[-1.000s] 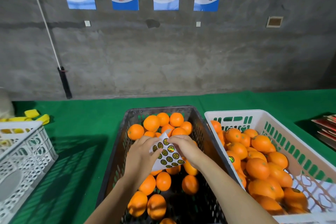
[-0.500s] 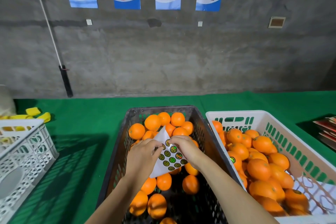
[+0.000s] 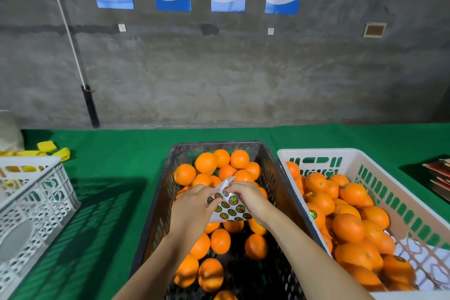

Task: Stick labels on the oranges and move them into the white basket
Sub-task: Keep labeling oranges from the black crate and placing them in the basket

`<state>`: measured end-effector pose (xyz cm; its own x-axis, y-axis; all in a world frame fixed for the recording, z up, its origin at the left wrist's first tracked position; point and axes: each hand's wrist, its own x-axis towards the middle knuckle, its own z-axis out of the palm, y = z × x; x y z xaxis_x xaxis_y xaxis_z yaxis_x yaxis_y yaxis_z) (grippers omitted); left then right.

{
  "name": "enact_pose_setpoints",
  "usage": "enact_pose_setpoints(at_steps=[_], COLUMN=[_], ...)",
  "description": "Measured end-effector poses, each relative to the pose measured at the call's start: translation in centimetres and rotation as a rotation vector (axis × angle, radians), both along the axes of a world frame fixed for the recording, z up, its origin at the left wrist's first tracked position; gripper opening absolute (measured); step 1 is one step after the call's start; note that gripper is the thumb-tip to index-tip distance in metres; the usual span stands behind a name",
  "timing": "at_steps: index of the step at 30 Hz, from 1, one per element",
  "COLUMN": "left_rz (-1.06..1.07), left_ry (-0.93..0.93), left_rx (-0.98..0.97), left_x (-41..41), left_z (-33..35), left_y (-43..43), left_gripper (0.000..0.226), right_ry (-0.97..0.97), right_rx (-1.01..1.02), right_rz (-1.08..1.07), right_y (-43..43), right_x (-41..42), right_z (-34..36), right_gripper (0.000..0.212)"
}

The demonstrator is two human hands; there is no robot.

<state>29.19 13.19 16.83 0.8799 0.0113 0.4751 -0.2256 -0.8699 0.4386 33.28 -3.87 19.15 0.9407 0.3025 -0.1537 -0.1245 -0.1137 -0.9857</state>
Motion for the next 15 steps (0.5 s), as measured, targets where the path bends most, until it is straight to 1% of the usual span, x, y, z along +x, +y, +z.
enact_pose_setpoints(at_steps=[3,6,7,10,12,15], left_rz=[0.013,0.006,0.006,0.014,0.015,0.040], left_ry=[0.008,0.036,0.048,0.065,0.064,0.109], left_rx=[0.003,-0.005,-0.014,-0.022,-0.027,-0.103], left_x=[-0.01,0.06,0.06,0.16,0.25,0.50], left_z=[-0.03,0.01,0.03,-0.02,-0.20,-0.36], left_y=[-0.01,0.01,0.04,0.09,0.05,0.10], left_gripper=[0.024,0.022,0.020,0.012,0.013,0.014], right_ry=[0.000,0.007,0.008,-0.001,0.003,0.021], right_rx=[-0.016,-0.026,-0.022,-0.019,-0.038,-0.051], right_rz=[0.012,0.016,0.015,0.010,-0.015,-0.098], right_y=[0.01,0.15,0.22,0.34,0.36,0.42], right_x=[-0.10,-0.40,-0.47,-0.49,-0.35,0.11], right_z=[0.07,0.36,0.45,0.58,0.39,-0.07], right_gripper=[0.036,0.025,0.024,0.027,0.028,0.027])
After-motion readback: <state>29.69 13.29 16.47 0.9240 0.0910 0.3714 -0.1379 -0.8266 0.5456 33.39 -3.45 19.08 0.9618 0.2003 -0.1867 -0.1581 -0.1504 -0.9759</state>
